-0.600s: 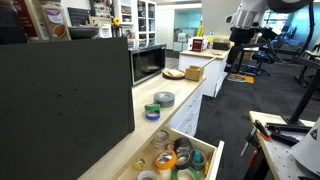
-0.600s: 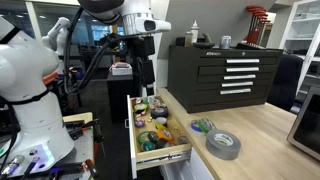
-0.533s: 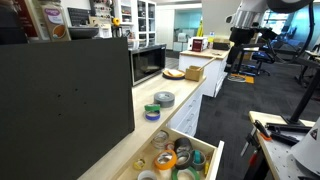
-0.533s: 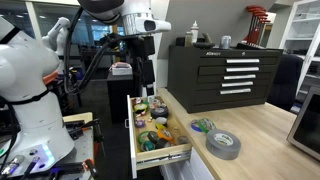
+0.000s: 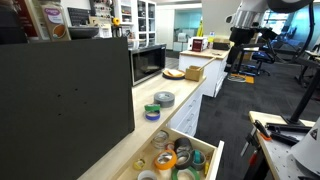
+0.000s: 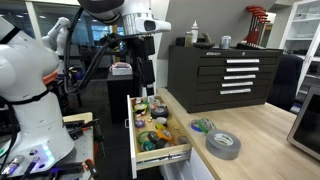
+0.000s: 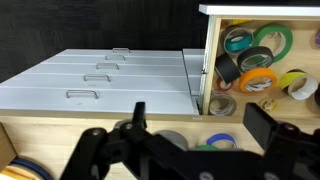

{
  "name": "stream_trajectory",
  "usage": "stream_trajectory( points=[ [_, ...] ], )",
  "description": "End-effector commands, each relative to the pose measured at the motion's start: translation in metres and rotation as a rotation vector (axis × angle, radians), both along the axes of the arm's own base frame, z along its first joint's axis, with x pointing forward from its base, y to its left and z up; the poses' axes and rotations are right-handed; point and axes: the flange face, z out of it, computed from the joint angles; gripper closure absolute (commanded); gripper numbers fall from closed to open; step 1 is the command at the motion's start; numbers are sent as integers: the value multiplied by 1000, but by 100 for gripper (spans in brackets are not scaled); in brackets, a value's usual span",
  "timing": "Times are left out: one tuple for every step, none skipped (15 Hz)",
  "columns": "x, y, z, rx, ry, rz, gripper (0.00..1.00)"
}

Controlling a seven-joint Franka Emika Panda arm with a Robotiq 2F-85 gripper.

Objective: Get the black masking tape and put it on the table

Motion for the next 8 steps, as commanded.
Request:
stream_trajectory(
  points=[
    [0,0,1,0,1,0,0],
    [0,0,1,0,1,0,0],
    [0,0,1,0,1,0,0],
    [0,0,1,0,1,0,0],
    [0,0,1,0,1,0,0],
    [0,0,1,0,1,0,0],
    [0,0,1,0,1,0,0],
    [2,2,0,2,1,10,0]
  ],
)
